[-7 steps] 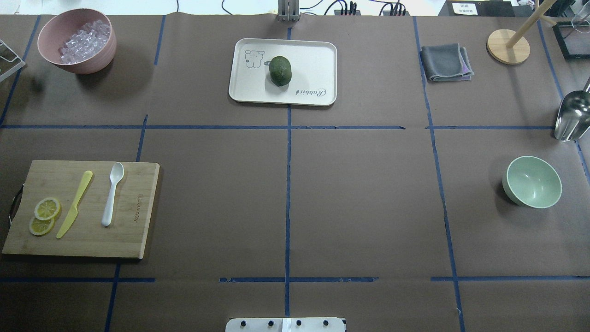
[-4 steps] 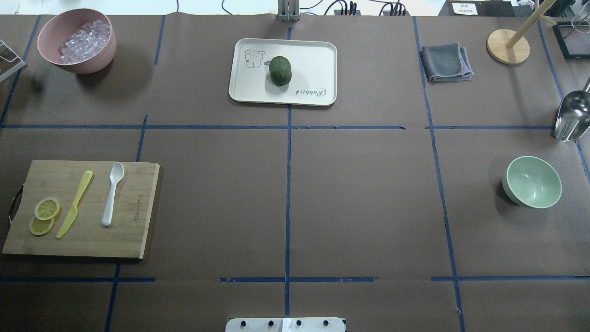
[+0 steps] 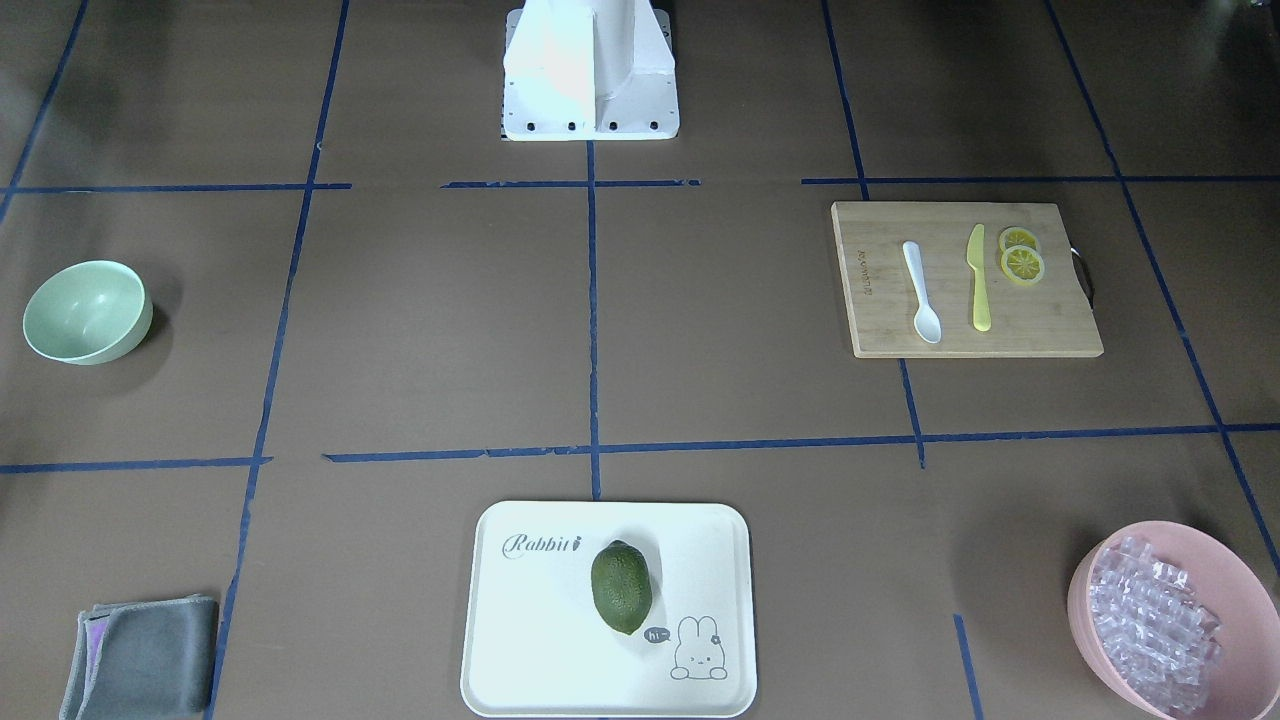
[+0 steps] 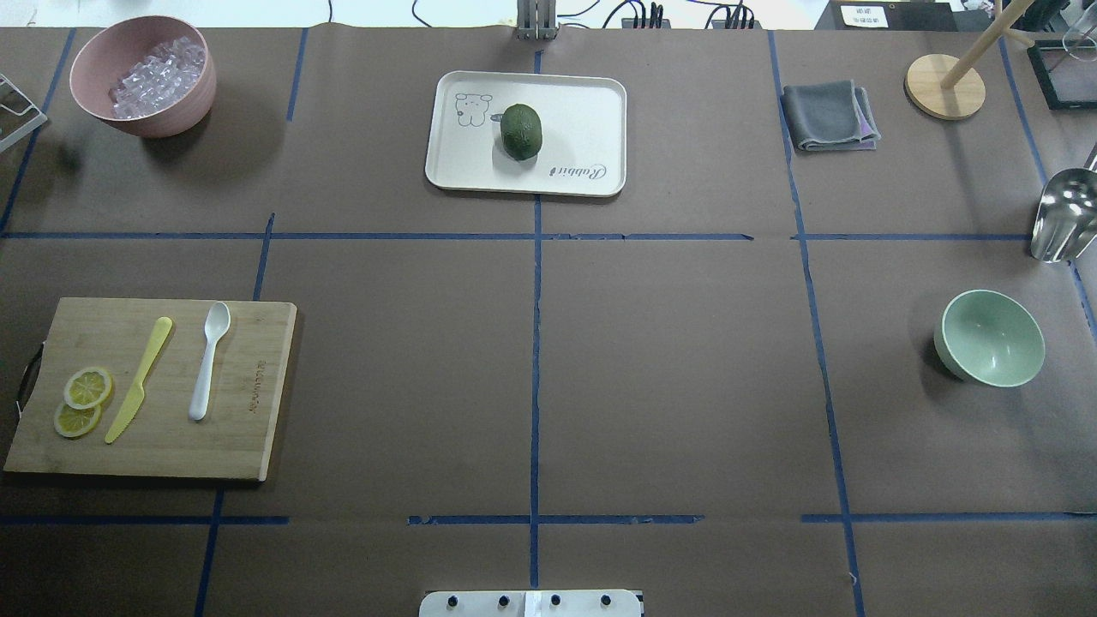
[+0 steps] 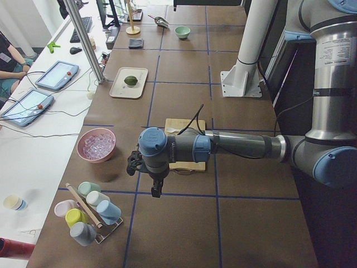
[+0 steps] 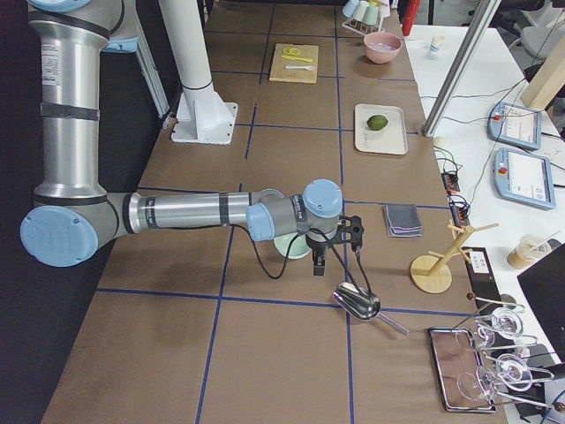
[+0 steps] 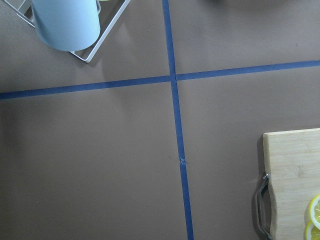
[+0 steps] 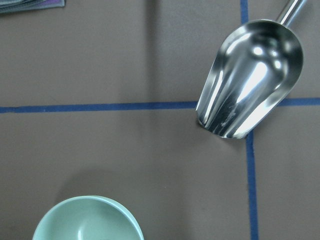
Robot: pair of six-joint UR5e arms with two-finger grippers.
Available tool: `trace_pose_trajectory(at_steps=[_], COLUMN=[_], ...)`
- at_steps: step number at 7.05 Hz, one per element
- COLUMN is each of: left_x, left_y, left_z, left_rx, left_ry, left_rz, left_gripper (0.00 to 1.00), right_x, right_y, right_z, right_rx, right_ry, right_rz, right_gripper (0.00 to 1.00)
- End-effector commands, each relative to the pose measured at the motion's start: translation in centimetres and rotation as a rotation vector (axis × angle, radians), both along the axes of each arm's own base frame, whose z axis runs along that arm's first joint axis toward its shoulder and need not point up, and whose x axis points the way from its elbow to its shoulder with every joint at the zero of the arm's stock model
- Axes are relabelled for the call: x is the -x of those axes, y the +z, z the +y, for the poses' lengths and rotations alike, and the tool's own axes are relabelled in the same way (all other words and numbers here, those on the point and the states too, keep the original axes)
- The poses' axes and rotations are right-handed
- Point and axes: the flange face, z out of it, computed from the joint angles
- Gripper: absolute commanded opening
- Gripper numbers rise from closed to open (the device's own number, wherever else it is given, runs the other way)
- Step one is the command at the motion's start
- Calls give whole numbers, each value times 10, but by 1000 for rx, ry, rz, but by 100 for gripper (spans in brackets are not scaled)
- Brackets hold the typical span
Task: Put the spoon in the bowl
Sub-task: 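Lower the right gripper onto the rim of the pale green bowl and grasp it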
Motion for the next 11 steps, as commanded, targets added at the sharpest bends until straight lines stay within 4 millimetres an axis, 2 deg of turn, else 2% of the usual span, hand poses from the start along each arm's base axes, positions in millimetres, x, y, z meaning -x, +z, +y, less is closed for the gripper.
trace_pose_trajectory(at_steps=[1, 2, 3, 4, 5, 6, 7, 8, 9, 10, 11], left_x=[0, 0, 0, 0, 0, 0, 0, 0, 0, 0, 0], left_y=[1, 2, 1, 2, 2, 2, 1, 3, 1, 1, 1], left_z=[0, 0, 1, 1, 1, 3, 2, 3, 2, 2, 2], left_rx=[-3, -1, -2, -3, -3, -6, -24, -27, -30, -32, -31], left_ry=[3, 4, 4, 5, 5, 6, 4, 3, 3, 3, 2], left_rz=[-2, -1, 0, -2, -2, 0, -1, -2, -3, -3, -3], left_gripper=[100, 100, 100, 100, 100, 100, 100, 100, 100, 100, 100], right_x=[67, 93, 106, 114, 115, 116, 119, 120, 121, 107, 100], right_y=[6, 12, 25, 47, 54, 56, 50, 47, 39, 28, 5], right_z=[37, 41, 44, 44, 46, 46, 41, 40, 42, 40, 37], right_rx=[21, 36, 59, 92, 105, 114, 124, 128, 136, 145, 120], right_ry=[46, 41, 27, 10, 6, 10, 24, 22, 1, 8, 10], right_rz=[-37, 7, 27, 49, 54, 57, 41, 33, -2, -52, -90], right_gripper=[100, 100, 100, 100, 100, 79, 10, 0, 0, 0, 0])
